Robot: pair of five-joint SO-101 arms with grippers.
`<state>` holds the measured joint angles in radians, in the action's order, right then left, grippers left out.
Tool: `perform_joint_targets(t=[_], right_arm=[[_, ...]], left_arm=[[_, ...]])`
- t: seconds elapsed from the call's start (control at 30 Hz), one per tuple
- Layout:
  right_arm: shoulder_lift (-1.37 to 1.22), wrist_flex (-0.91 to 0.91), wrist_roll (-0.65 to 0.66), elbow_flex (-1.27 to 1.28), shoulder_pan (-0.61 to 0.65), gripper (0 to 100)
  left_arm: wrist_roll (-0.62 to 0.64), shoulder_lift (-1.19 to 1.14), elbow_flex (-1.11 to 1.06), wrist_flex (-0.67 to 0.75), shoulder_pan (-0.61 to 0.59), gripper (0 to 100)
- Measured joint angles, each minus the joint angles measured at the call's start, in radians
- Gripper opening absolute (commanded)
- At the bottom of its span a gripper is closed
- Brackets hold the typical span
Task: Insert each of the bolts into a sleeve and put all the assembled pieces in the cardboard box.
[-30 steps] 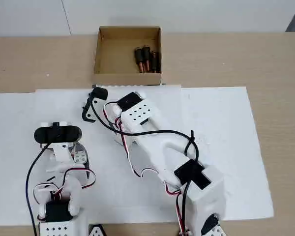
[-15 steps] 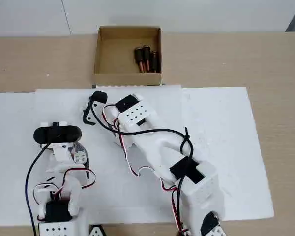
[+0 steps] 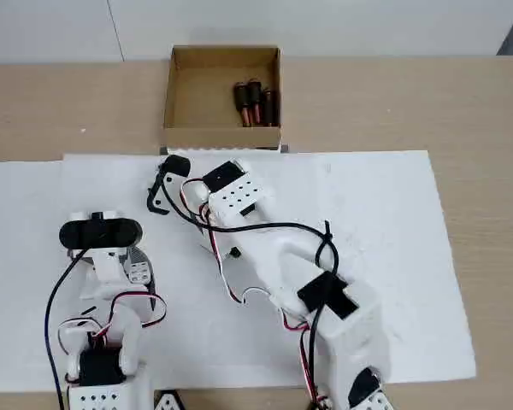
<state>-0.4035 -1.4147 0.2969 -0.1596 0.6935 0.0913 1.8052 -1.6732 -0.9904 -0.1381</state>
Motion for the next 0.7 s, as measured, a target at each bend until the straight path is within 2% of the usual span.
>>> perform_joint_targets(t=[0.27, 0.47, 0.7], right_arm=[[0.161, -0.180, -0.002, -0.121, -0.068, 0.3], [0.318, -0.275, -0.003, -0.143, -0.137, 0.4], [0.583, -0.293, -0.155, -0.143, -0.222, 0.4]], left_arm=[[-0.002, 0.000, 0.000, 0.000, 0.081, 1], [-0.002, 0.000, 0.000, 0.000, 0.095, 1], [-0.002, 0.000, 0.000, 0.000, 0.095, 1]])
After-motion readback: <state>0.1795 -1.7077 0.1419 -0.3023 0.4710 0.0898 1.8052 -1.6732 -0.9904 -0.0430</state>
